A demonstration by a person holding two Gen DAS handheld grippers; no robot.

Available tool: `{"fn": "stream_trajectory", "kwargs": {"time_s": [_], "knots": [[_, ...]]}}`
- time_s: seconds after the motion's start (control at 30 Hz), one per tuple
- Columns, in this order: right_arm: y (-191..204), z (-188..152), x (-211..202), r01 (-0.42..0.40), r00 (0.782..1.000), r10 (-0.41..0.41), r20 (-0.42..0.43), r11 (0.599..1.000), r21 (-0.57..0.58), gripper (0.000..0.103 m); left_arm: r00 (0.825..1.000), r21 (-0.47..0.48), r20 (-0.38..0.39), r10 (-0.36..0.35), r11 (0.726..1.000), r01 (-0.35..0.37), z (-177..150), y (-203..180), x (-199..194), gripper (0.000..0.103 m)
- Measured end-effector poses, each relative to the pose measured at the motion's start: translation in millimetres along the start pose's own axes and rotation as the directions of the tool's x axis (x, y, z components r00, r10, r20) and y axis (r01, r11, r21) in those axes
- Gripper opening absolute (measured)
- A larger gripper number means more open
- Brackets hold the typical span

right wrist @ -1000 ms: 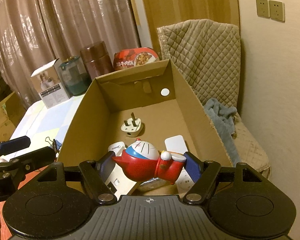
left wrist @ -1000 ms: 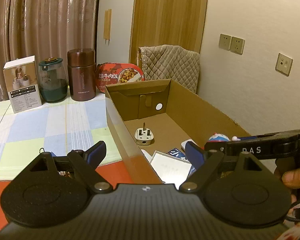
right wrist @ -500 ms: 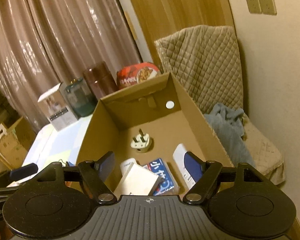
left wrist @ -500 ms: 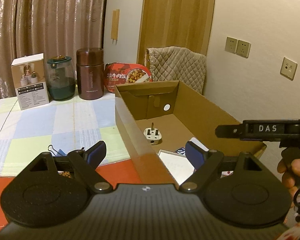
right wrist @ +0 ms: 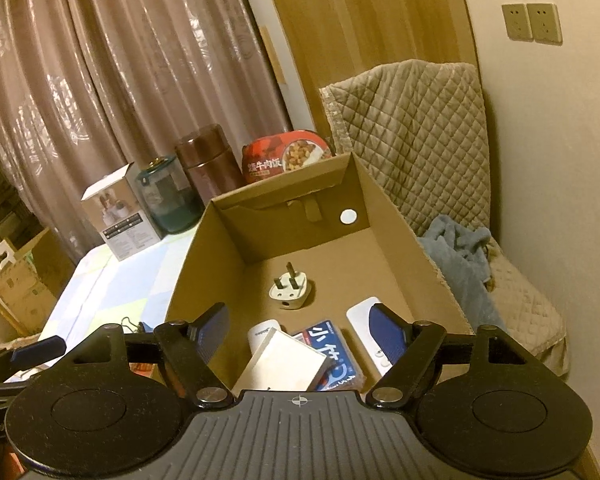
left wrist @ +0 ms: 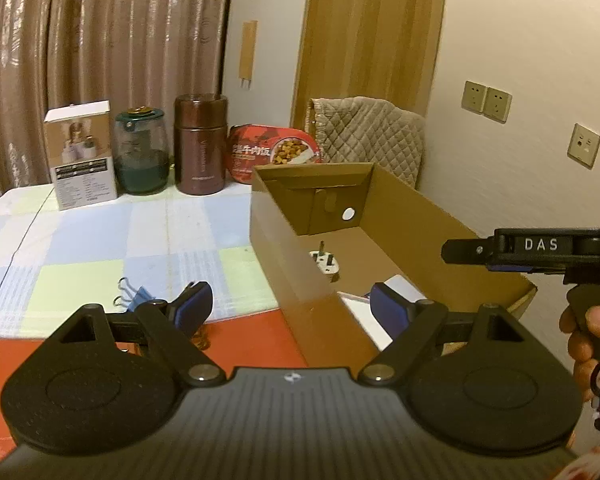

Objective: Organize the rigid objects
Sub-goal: 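Withdraw both tools from the box back over the mat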

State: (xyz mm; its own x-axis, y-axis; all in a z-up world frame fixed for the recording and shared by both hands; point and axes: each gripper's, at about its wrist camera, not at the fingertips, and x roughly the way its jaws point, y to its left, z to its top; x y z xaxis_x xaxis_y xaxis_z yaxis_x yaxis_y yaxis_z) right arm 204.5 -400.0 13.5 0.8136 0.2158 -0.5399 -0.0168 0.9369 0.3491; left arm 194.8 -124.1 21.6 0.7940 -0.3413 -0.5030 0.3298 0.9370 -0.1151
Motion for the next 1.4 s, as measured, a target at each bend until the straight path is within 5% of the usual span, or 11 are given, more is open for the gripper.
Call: {"fn": "stream_trajectory", "kwargs": {"time_s": [0.4,0.7,0.97,1.13,1.4], "knots": [[34.1,-0.8,-8.6,-0.032,0.997,0.037,0.064,0.996,-0.077,0.074,0.995,-0.035,0.006,0.101,0.994,-0.101,-17.7,44.7,-41.6,0.083],[97.5,-11.7,-15.5,-0.126,0.978,0.157,0.135,0.969,-0.213,0.074,0.978,-0.051,0.002,0.210,0.976,-0.210,-29.6,93.4,-78.5,0.083],[174.4,-49.2,-3.9,-0.251,0.956,0.290,0.040,0.882,-0.398,0.074,0.956,-0.040,-0.021,0.293,0.955,-0.293,-44.8,134.1,-101.9,0.083],[204.4,-75.4,12.6,-0.284,0.953,0.302,-0.039,0.836,-0.469,0.074,0.943,-0.054,-0.040,0.330,0.942,-0.332,-63.2,160.3,-111.7,0.083],[219.6,-94.5,41.8,-0.284,0.959,0.255,-0.126,0.818,-0.500,0.074,0.930,-0.113,-0.075,0.361,0.923,-0.367,-84.4,193.9,-110.4,0.083]]}}
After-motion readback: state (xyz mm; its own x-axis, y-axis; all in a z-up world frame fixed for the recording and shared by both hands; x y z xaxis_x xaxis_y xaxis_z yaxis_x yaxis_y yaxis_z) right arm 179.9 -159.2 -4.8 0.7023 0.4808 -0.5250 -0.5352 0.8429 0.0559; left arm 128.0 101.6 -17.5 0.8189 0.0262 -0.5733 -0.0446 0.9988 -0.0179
